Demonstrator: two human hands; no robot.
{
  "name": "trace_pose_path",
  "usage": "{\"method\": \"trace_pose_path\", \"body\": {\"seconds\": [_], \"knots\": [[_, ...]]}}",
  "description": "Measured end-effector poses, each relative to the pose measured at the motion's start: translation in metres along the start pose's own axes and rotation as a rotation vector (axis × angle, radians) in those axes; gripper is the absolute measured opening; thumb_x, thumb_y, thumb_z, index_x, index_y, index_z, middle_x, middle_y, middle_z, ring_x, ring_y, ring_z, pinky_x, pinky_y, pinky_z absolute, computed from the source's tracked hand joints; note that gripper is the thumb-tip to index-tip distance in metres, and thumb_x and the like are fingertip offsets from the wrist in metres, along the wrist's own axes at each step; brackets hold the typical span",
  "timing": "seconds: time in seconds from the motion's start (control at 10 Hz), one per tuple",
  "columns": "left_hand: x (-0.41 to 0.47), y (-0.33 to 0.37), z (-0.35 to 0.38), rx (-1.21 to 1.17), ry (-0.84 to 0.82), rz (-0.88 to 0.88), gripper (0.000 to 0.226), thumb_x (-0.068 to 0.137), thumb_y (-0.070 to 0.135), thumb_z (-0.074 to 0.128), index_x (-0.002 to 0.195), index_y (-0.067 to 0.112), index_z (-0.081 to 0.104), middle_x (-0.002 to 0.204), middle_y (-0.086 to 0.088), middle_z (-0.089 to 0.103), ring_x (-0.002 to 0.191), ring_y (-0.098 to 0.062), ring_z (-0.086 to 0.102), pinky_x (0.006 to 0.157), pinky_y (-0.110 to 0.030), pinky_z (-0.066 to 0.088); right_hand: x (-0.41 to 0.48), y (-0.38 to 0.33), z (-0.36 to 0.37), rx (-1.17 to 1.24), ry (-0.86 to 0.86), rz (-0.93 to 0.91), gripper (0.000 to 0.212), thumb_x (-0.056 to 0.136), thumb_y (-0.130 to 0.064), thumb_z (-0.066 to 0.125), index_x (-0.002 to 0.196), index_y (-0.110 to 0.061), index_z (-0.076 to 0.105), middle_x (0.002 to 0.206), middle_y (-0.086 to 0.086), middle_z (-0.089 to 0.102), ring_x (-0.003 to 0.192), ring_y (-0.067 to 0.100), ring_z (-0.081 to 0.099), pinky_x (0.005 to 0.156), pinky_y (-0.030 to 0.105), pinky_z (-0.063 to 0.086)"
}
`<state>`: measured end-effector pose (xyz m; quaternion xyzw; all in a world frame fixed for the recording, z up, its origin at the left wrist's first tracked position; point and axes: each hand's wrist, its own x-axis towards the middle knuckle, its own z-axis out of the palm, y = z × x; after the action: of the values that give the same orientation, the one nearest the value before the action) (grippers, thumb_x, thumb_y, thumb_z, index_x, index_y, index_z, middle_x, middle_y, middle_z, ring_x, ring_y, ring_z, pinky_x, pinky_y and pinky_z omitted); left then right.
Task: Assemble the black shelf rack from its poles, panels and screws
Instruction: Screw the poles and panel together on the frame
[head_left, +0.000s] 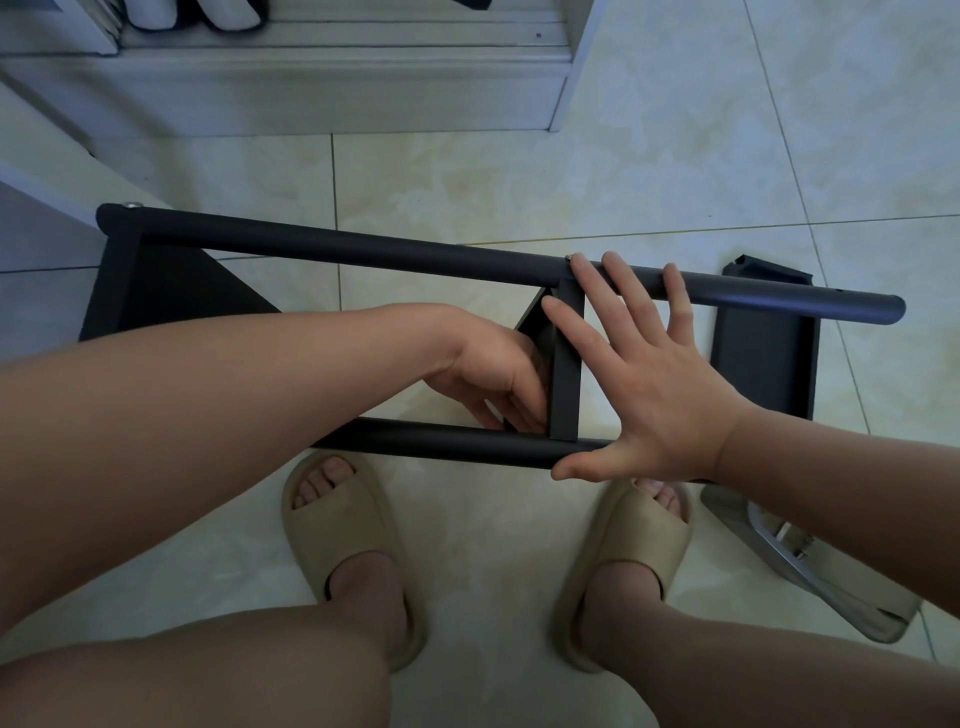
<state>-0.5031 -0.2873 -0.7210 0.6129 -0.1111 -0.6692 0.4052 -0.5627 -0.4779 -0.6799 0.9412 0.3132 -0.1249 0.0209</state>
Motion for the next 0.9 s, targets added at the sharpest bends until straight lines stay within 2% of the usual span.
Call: {"method": "trace_pose_path", "body": {"seconds": [0.2,0.4,0.5,0.6,0.7,0.8,0.9], "knots": [[-0.0002,-0.0027,0.0016,-0.038,0.016,0.051,0.022,0.091,-0.002,0.062,0.110,0.004,0.070,0.115,-0.016,0.072,0.111,-0.029,0.069,0.110,-0.051,0.045,-0.0003,-0.0002,-0.0004,-0.005,-0.002,0.001,0.131,0.067,-0.100,0.033,0.163,-0.014,0.015,0.169,0.019,0.000,0.156,0.041,-0.003,0.117,0.074,0.000],[0.0011,-0.0053,-0.0004,-0.067,0.002,0.053,0.033,0.089,-0.002,0.062,0.122,-0.005,0.062,0.122,-0.022,0.067,0.118,-0.031,0.065,0.112,-0.052,0.043,-0.0003,-0.0002,-0.0009,0.000,-0.005,0.001,0.130,0.067,-0.100,0.033,0.163,-0.014,0.014,0.169,0.018,-0.001,0.156,0.040,-0.004,0.117,0.073,-0.001],[-0.0030,-0.0087,-0.0054,-0.107,-0.064,0.017,0.026,0.087,0.006,0.063,0.112,0.007,0.067,0.113,-0.011,0.070,0.111,-0.022,0.066,0.109,-0.046,0.044,-0.0001,0.0001,-0.0005,-0.004,-0.004,0.001,0.130,0.067,-0.100,0.033,0.163,-0.014,0.014,0.169,0.019,-0.001,0.156,0.040,-0.003,0.117,0.073,0.000],[-0.0031,-0.0098,-0.0054,-0.138,-0.077,-0.006,0.020,0.094,0.011,0.060,0.097,0.021,0.076,0.108,-0.001,0.074,0.104,-0.015,0.069,0.096,-0.038,0.049,0.0000,0.0003,-0.0001,-0.003,-0.004,0.001,0.130,0.067,-0.100,0.033,0.163,-0.014,0.015,0.169,0.018,-0.001,0.156,0.040,-0.003,0.117,0.073,0.000],[0.0005,-0.0065,-0.0004,-0.090,-0.042,-0.007,0.019,0.094,0.008,0.060,0.097,0.017,0.077,0.107,-0.005,0.074,0.103,-0.018,0.069,0.101,-0.041,0.049,-0.0002,0.0005,0.0005,0.000,0.001,0.001,0.130,0.067,-0.100,0.033,0.163,-0.014,0.015,0.169,0.018,-0.001,0.156,0.040,-0.004,0.118,0.072,-0.002],[0.0010,-0.0039,0.0022,-0.078,-0.014,0.001,0.020,0.094,0.001,0.060,0.111,0.006,0.069,0.110,-0.010,0.071,0.104,-0.023,0.069,0.110,-0.048,0.044,-0.0002,0.0005,0.0011,-0.001,0.005,-0.001,0.130,0.067,-0.100,0.034,0.163,-0.014,0.015,0.169,0.018,-0.001,0.156,0.040,-0.003,0.118,0.072,-0.002],[-0.0004,-0.0039,0.0040,-0.087,0.000,0.020,0.023,0.092,-0.004,0.059,0.113,0.004,0.066,0.108,-0.010,0.072,0.105,-0.024,0.069,0.112,-0.051,0.042,-0.0001,0.0006,0.0012,-0.004,0.002,-0.001,0.131,0.067,-0.100,0.034,0.163,-0.014,0.015,0.169,0.018,0.000,0.156,0.040,-0.003,0.117,0.073,-0.001]]}}
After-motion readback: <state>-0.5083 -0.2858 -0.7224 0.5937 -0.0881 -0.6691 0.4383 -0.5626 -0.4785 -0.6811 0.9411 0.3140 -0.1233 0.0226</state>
